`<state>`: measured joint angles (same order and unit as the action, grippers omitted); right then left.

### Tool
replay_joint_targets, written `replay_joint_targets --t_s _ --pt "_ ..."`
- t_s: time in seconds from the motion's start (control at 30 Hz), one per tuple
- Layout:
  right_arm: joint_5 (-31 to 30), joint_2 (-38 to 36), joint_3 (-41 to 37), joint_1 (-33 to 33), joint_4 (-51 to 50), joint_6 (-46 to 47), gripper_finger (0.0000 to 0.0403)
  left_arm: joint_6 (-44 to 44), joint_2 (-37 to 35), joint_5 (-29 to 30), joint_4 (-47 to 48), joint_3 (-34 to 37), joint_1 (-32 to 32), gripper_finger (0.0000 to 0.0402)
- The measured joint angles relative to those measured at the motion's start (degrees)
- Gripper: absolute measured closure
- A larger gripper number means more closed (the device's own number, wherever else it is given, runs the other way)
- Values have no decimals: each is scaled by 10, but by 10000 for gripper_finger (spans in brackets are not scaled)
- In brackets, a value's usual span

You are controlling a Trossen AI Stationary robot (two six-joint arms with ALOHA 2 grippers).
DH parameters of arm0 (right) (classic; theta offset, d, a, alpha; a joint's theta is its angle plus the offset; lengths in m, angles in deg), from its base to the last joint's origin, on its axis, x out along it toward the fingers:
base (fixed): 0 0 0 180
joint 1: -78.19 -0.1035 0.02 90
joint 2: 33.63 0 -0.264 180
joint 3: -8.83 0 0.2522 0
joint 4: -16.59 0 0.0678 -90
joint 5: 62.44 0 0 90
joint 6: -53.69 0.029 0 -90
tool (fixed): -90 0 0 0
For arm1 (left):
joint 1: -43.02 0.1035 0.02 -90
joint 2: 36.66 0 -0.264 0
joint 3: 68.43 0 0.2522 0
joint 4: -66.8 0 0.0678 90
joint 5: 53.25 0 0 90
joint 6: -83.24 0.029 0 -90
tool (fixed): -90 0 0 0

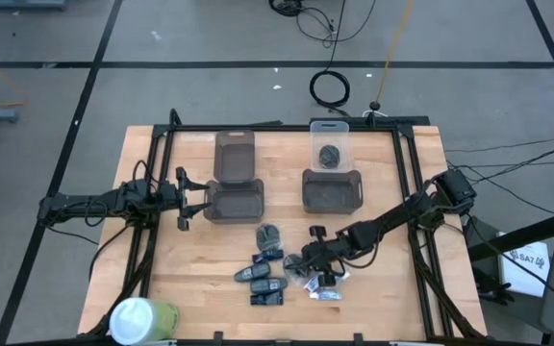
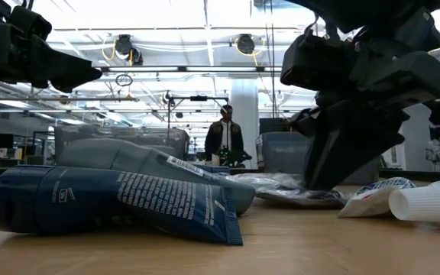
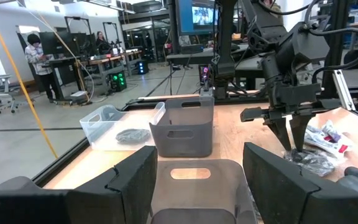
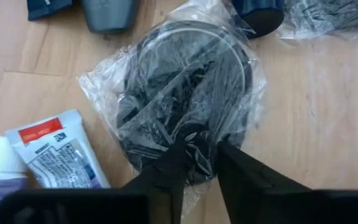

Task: Pick & Place Travel size toiletries
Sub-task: Put the bottom black hairbrush into the transparent bin

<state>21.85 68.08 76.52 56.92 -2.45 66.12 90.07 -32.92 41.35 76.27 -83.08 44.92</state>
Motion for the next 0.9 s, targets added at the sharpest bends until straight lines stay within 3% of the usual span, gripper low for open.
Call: replay_joint_targets --t_s 0.37,0.9 --pt "-1 0 0 11 0 -32 399 0 0 0 0 0 0 167" --pt "0 0 0 11 -1 -37 402 0 0 0 0 0 0 167"
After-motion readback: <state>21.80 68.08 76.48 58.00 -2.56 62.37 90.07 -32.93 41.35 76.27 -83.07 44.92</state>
